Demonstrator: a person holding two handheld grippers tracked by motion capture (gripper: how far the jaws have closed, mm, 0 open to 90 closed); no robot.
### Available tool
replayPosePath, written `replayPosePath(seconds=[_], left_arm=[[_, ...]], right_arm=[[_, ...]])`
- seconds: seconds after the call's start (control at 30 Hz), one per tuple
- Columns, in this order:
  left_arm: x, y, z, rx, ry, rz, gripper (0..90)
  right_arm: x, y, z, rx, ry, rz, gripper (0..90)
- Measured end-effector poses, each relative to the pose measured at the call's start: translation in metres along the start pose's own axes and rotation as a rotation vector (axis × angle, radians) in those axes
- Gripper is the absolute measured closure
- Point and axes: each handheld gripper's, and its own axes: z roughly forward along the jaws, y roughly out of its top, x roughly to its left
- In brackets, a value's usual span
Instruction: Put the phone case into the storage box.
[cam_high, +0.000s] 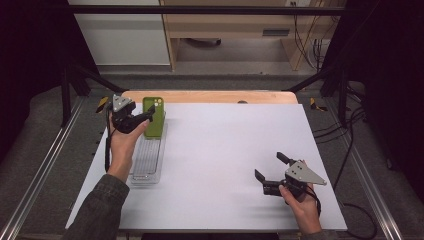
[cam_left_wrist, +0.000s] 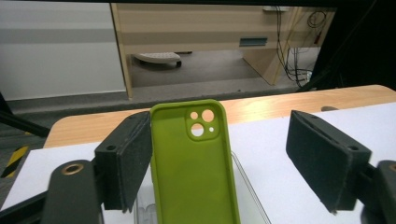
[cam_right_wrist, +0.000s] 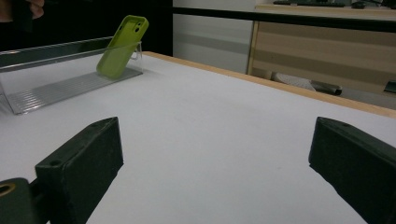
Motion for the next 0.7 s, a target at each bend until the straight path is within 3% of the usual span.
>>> replayPosePath(seconds=[0.37,0.7], left_arm=[[-0.0027,0.0009,-0.0028,-0.004,-0.029,0.033,9.2],[-0.0031,0.0017,-0.0089,-0.008,-0.050,0.027,5.3]], right_arm=[[0.0002,0.0001,-0.0001,0.002,-0.001,0.000,3.1],[0.0002,0.0002,-0.0004,0.000,-0.001,-0.001,3.1]])
